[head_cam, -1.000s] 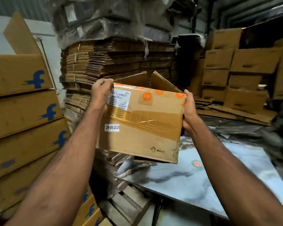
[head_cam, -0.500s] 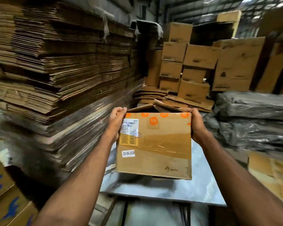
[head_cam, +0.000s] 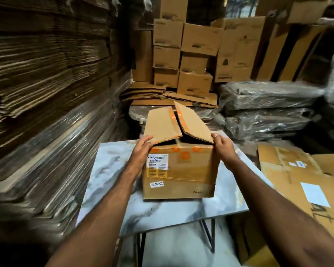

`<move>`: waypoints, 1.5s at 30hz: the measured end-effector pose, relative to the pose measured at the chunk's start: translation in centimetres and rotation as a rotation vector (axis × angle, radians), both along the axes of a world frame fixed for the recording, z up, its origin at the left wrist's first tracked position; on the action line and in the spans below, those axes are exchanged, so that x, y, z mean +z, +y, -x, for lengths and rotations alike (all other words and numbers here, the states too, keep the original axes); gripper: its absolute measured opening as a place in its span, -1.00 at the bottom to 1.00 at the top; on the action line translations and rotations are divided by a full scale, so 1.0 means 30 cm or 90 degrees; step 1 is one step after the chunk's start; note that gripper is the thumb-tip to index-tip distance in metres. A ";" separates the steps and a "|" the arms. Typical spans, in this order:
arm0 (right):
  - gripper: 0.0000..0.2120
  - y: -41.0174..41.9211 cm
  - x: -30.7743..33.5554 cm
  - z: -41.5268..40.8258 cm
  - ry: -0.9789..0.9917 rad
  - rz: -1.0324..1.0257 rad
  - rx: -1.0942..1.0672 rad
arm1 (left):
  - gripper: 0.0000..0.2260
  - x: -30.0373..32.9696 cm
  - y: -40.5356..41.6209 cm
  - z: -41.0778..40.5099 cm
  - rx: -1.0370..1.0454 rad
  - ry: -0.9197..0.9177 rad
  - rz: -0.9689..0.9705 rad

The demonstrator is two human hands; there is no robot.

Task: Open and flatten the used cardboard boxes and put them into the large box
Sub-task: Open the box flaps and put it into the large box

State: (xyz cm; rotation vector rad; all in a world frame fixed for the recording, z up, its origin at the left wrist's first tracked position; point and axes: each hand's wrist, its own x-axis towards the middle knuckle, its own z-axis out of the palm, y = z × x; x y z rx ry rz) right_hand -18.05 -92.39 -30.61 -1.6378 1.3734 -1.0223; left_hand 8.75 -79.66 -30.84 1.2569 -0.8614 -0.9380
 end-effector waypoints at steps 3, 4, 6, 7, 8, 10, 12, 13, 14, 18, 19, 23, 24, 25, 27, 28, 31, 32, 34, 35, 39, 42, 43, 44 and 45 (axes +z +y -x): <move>-0.64 0.020 -0.034 -0.009 0.083 0.012 0.010 | -0.70 -0.065 -0.018 -0.003 -0.014 -0.047 -0.039; -0.65 0.022 -0.054 -0.006 0.122 0.010 0.018 | -0.66 -0.096 -0.021 -0.003 -0.019 -0.092 -0.070; -0.67 0.008 -0.102 0.006 0.220 0.006 0.045 | -0.59 -0.132 -0.022 0.020 -0.043 -0.145 -0.109; -0.65 -0.004 -0.123 0.011 0.261 0.009 0.057 | -0.57 -0.142 -0.019 0.035 -0.060 -0.166 -0.117; -0.63 -0.014 -0.138 0.015 0.293 0.011 0.062 | -0.56 -0.143 -0.017 0.049 -0.077 -0.188 -0.126; -0.59 -0.036 -0.169 0.023 0.323 0.018 0.056 | -0.54 -0.150 -0.027 0.063 -0.088 -0.249 -0.157; -0.58 -0.051 -0.190 0.032 0.326 0.033 0.057 | -0.48 -0.167 -0.053 0.064 -0.090 -0.313 -0.201; -0.58 -0.060 -0.197 0.040 0.327 0.046 0.060 | -0.41 -0.173 -0.064 0.063 -0.098 -0.357 -0.210; -0.58 -0.069 -0.199 0.048 0.330 0.062 0.059 | -0.33 -0.169 -0.069 0.067 -0.112 -0.397 -0.215; -0.59 -0.113 -0.194 0.063 0.351 0.088 0.058 | -0.10 -0.171 -0.105 0.090 -0.114 -0.501 -0.259; -0.59 -0.123 -0.191 0.062 0.354 0.088 0.066 | -0.07 -0.166 -0.116 0.100 -0.100 -0.521 -0.276; -0.60 -0.177 -0.179 0.072 0.356 0.088 0.072 | 0.01 -0.159 -0.169 0.136 -0.059 -0.580 -0.339; -0.61 -0.180 -0.175 0.071 0.364 0.100 0.065 | 0.01 -0.154 -0.180 0.144 -0.056 -0.598 -0.353; -0.63 -0.180 -0.171 0.068 0.375 0.120 0.059 | 0.01 -0.147 -0.189 0.152 -0.056 -0.620 -0.370; -0.67 -0.178 -0.150 0.052 0.394 0.177 0.040 | 0.01 -0.118 -0.205 0.174 -0.046 -0.674 -0.400; -0.68 -0.183 -0.134 0.038 0.394 0.198 0.032 | 0.01 -0.098 -0.217 0.185 -0.039 -0.711 -0.401; -0.62 -0.197 -0.062 -0.016 0.361 0.250 0.058 | -0.06 -0.042 -0.270 0.227 -0.032 -0.797 -0.340; -0.61 -0.203 -0.037 -0.036 0.349 0.276 0.075 | -0.09 -0.027 -0.289 0.241 -0.031 -0.805 -0.321; -0.61 -0.207 0.015 -0.070 0.329 0.318 0.089 | -0.11 0.007 -0.321 0.265 -0.031 -0.810 -0.305; -0.61 -0.210 0.039 -0.082 0.317 0.328 0.085 | -0.12 0.024 -0.334 0.272 -0.035 -0.812 -0.304; -0.65 -0.211 0.115 -0.119 0.250 0.374 0.068 | -0.22 0.083 -0.344 0.266 -0.045 -0.770 -0.268; -0.69 -0.191 0.168 -0.164 0.181 0.389 0.087 | -0.40 0.152 -0.326 0.254 0.020 -0.774 -0.211; -0.68 -0.182 0.180 -0.184 0.167 0.377 0.101 | -0.47 0.179 -0.319 0.248 0.059 -0.778 -0.200; -0.66 -0.172 0.189 -0.207 0.161 0.357 0.118 | -0.51 0.202 -0.313 0.237 0.096 -0.776 -0.197; -0.64 -0.163 0.195 -0.231 0.167 0.330 0.134 | -0.52 0.222 -0.308 0.222 0.119 -0.768 -0.206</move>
